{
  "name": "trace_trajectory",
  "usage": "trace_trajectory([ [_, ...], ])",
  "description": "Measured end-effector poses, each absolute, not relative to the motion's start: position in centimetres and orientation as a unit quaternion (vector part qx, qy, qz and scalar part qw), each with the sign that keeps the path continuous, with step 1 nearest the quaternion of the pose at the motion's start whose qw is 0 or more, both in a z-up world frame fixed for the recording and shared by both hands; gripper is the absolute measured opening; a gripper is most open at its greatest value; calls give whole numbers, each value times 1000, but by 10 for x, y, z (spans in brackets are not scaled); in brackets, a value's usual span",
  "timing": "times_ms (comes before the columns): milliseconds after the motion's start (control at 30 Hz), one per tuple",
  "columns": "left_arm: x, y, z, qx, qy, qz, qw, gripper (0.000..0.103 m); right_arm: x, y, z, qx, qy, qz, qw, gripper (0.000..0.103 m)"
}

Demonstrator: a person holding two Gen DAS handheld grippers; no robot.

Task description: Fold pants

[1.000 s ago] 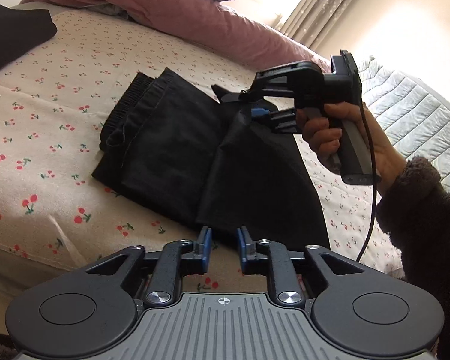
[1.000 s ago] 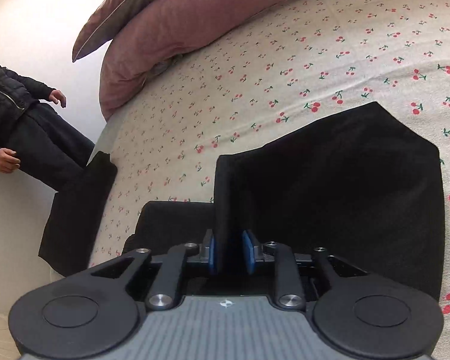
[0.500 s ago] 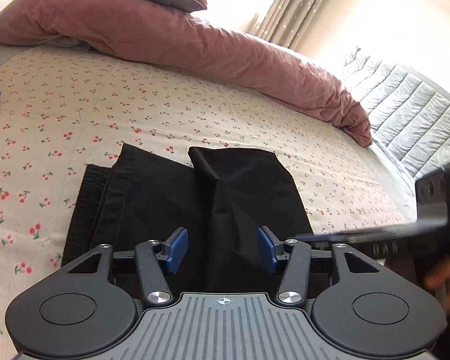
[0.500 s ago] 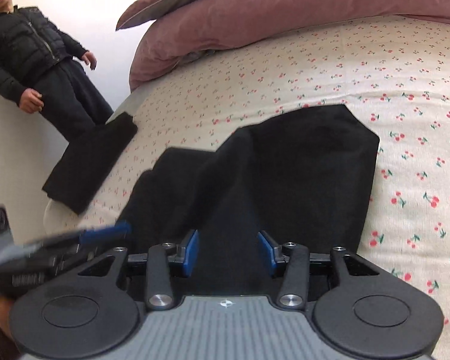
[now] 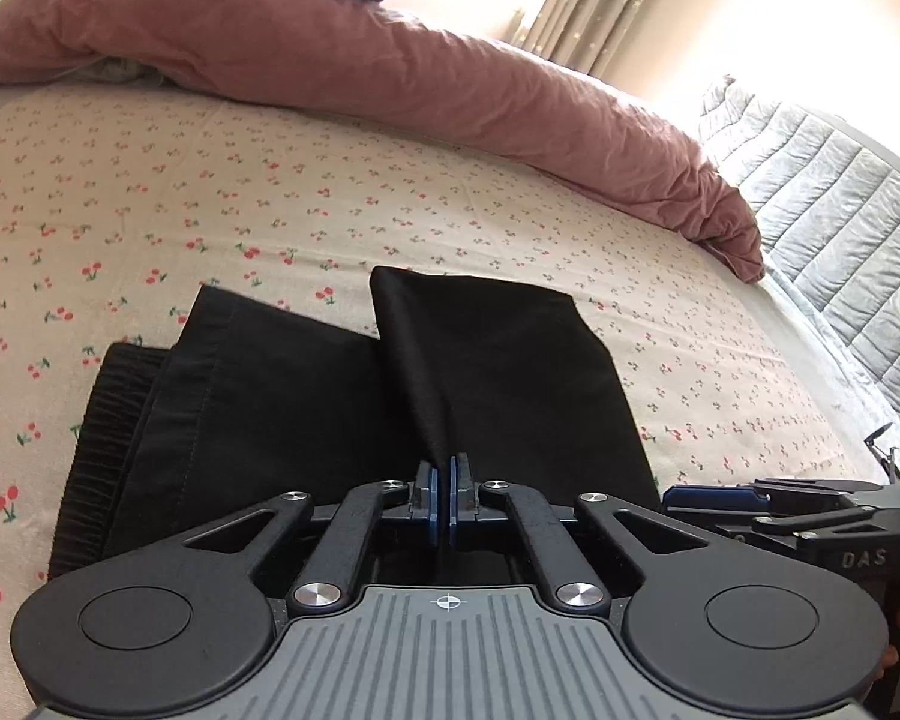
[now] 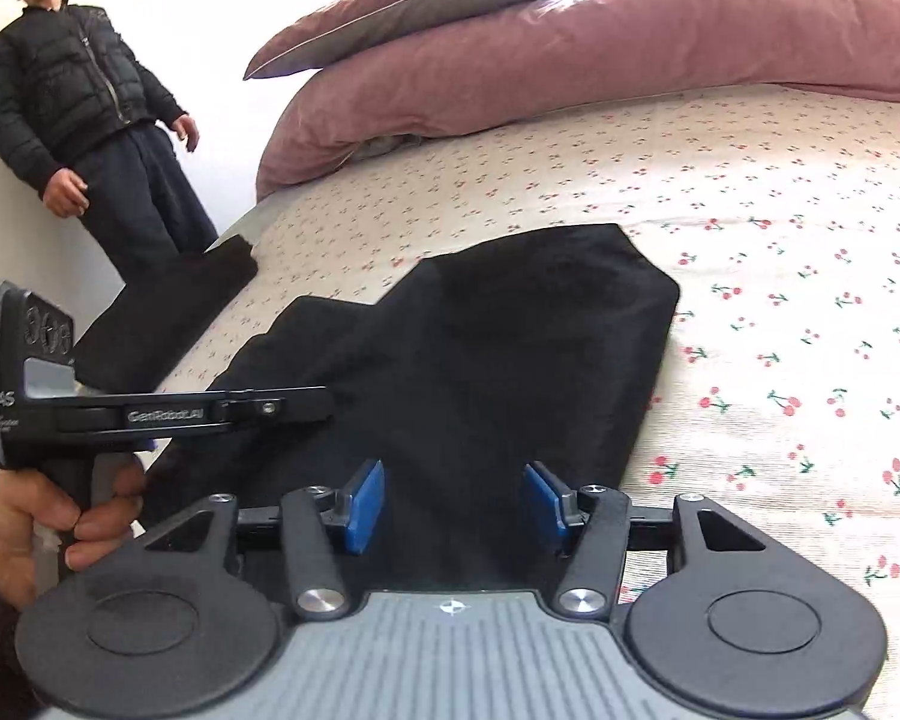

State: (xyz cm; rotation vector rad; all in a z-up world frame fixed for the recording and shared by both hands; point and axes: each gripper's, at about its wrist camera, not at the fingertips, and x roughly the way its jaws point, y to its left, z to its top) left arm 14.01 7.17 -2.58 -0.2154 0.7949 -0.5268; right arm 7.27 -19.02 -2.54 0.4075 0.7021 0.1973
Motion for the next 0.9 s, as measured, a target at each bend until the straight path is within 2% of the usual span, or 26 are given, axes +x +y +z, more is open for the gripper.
trace_trajectory([
  [367,150,122,-4,-113,370,-214,897,0,72,-190,-34,199,350,89,911,65],
  [733,161,168,-10,-119,370,-150,909,1,88,-180,-41,198,364,97,905,67],
  [767,162,170,-13,-120,372,-151,908,3,89,-178,-42,197,366,98,904,67],
  [800,162,171,-16,-119,370,-146,910,11,90,-178,-42,197,367,99,904,67],
  [833,162,173,-17,-119,365,-144,912,11,91,-178,-43,197,367,99,903,68],
  [867,161,174,-19,-119,363,-142,913,19,92,-177,-43,198,368,100,903,68],
  [900,161,177,-20,-122,364,-139,913,39,93,-178,-43,201,369,101,902,69],
])
